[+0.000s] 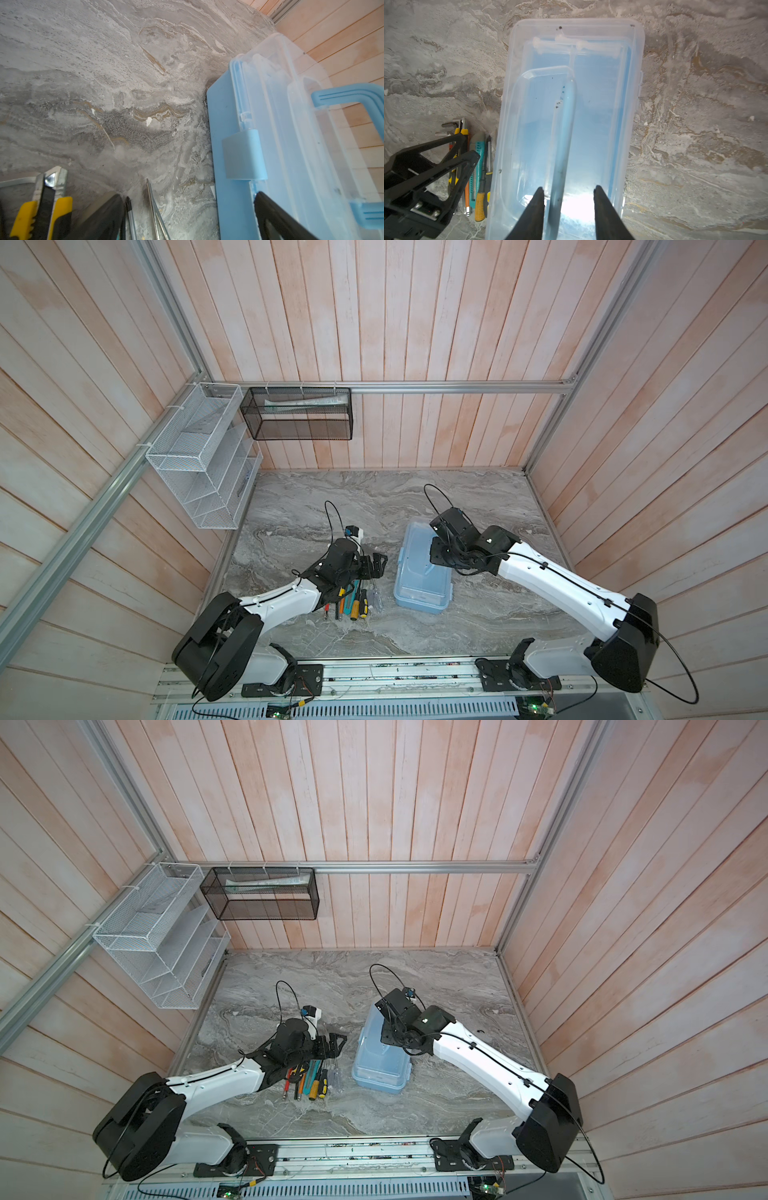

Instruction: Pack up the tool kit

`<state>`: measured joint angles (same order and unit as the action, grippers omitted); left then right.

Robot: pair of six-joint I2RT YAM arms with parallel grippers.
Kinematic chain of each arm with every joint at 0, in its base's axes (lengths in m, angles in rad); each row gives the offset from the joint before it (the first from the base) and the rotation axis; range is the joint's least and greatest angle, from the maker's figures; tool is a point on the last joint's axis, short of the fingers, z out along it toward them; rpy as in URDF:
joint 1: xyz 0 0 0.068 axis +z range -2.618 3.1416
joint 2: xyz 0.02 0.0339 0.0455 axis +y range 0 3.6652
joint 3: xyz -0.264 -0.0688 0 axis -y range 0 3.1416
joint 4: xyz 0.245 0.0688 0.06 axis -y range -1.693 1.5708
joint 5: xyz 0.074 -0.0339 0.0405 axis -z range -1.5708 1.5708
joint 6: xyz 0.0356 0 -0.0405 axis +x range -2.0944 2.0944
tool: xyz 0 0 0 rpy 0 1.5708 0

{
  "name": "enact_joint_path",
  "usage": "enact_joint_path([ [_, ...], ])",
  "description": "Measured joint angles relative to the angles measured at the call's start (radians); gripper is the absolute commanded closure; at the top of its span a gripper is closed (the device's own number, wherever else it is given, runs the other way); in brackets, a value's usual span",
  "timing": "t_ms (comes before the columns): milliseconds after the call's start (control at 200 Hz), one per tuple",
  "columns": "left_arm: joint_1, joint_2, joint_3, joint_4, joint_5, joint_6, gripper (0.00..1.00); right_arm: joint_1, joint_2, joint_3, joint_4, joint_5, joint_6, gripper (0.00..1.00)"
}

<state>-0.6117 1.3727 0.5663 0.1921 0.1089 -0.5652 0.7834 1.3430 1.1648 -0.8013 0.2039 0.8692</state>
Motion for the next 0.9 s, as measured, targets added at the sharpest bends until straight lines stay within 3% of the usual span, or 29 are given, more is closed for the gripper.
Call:
enact_joint_path([
  [250, 0.000, 0.000, 0.000, 0.018, 0.018, -0.020, 0.00, -0.014, 0.002, -0.027, 0.094, -0.039, 0.003, 0.64],
  [500, 0.001, -0.008, 0.000, 0.018, 0.015, -0.055, 0.00, -0.028, 0.027, -0.046, 0.149, -0.074, -0.001, 0.74],
  [750, 0.018, -0.048, 0.000, 0.005, 0.018, -0.066, 0.00, -0.042, 0.059, -0.046, 0.150, -0.076, -0.012, 0.87],
  [900, 0.075, -0.086, -0.045, 0.048, 0.061, -0.101, 0.00, -0.044, 0.071, -0.029, 0.141, -0.083, -0.031, 0.98],
])
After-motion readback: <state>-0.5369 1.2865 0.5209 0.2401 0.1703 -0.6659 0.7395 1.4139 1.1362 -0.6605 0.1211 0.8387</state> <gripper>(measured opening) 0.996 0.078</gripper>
